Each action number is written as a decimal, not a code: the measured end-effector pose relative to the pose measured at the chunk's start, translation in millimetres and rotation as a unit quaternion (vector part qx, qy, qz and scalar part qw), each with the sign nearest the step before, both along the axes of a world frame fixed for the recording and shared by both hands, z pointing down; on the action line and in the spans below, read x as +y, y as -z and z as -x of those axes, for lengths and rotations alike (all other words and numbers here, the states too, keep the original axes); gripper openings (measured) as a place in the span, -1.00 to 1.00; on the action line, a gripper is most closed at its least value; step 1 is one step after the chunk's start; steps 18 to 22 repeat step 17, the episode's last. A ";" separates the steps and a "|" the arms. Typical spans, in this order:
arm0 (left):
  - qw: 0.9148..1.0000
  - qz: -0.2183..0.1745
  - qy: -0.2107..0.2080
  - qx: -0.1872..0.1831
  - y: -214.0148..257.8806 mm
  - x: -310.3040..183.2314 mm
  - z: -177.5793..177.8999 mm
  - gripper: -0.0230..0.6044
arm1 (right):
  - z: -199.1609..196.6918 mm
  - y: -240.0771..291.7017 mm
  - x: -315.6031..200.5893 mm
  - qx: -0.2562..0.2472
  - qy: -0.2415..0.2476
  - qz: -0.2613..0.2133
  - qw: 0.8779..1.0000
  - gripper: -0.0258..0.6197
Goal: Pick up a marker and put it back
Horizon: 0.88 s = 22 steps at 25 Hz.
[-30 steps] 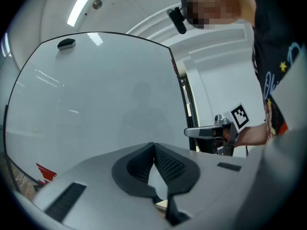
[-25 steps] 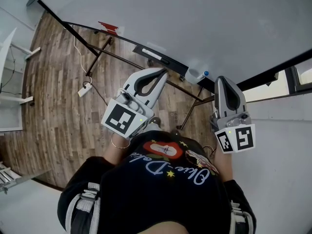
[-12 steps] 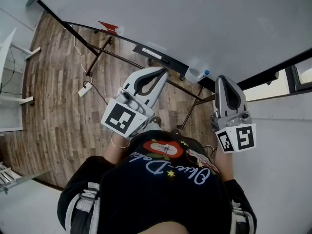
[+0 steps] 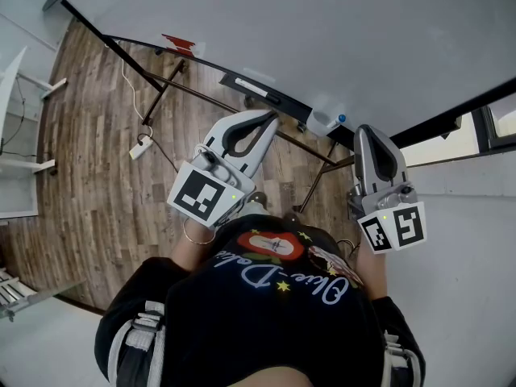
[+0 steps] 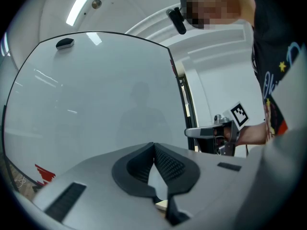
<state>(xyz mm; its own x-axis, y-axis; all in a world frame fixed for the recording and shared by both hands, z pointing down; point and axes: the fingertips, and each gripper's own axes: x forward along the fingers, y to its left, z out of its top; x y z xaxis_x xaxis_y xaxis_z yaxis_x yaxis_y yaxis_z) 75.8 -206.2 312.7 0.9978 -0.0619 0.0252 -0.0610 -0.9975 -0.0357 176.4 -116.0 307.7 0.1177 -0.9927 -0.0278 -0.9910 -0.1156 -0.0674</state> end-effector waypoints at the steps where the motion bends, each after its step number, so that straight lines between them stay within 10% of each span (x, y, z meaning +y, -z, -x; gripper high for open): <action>1: 1.000 0.000 0.000 0.000 0.0 -0.1 0.2 -0.92 | 0.0 0.1 0.2 -0.001 0.000 -0.001 1.000 -0.92; 22: 1.000 0.002 0.002 0.002 0.6 1.4 1.8 -0.92 | 3.9 1.5 1.6 -0.008 0.005 -0.005 1.000 -0.92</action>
